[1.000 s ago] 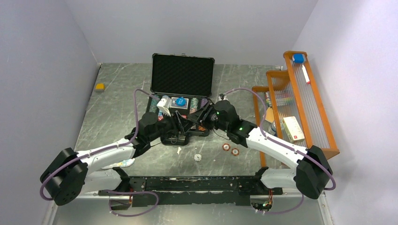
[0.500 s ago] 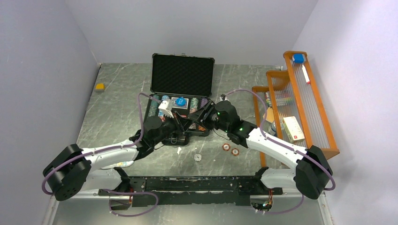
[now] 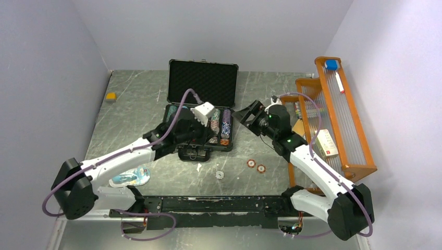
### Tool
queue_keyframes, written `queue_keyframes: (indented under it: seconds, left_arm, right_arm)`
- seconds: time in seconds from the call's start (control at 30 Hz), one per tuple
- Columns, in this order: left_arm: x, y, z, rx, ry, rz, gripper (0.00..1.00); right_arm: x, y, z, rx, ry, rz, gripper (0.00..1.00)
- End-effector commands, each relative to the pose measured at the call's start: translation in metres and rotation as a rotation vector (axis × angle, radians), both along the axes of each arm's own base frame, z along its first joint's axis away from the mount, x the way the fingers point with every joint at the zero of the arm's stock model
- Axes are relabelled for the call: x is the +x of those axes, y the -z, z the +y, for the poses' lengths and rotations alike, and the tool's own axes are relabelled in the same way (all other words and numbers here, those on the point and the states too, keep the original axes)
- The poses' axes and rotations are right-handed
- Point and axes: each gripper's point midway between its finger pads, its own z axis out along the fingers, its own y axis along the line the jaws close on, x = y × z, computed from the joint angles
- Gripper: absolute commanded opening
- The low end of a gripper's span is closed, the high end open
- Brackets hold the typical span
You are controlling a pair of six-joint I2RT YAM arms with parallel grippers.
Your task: Pack up texas hold em set
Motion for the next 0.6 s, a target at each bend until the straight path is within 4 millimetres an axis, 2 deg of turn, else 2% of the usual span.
queue_keyframes:
  seconds: [0.0,0.2,0.57]
  left_arm:
    - [-0.029,0.040,0.012,0.307,0.242,0.119,0.07]
    - [-0.027,0.068,0.022,0.514,0.333,0.181,0.07]
    - [0.000,0.092,0.017,0.682,0.358,0.194,0.07]
  right_arm:
    - [-0.011,0.028,-0.018,-0.061,-0.036,0.044,0.85]
    - [-0.022,0.047,-0.034,-0.050,-0.019,0.084,0.84]
    - [-0.030,0.064,-0.050,-0.128,-0.052,0.095,0.84]
